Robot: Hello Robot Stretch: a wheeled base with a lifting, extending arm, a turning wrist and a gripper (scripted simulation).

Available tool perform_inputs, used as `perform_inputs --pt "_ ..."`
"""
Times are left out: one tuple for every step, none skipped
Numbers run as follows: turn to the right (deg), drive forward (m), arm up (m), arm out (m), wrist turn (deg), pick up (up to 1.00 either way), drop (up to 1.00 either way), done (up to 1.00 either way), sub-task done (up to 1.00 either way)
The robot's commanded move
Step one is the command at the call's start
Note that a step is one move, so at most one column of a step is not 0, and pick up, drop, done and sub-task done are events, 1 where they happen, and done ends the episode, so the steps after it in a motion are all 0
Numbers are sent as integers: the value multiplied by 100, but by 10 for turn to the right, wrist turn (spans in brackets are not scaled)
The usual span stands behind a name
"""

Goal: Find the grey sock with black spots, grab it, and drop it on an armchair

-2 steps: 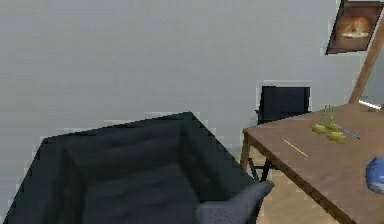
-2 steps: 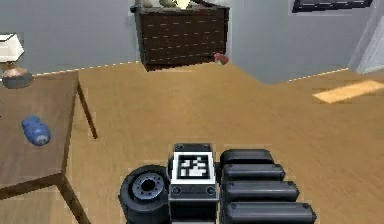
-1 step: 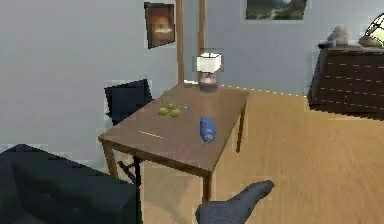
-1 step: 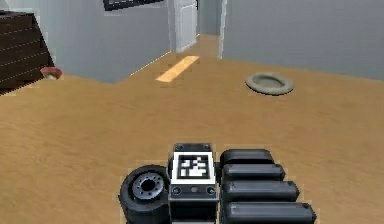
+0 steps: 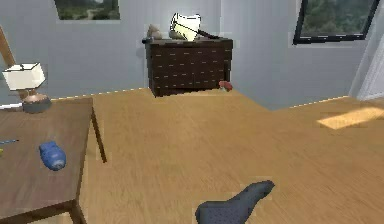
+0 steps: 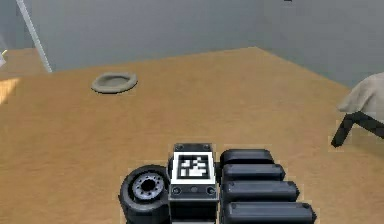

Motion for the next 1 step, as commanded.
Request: perform_inputs --pt "90 0 0 0 0 0 0 0 0"
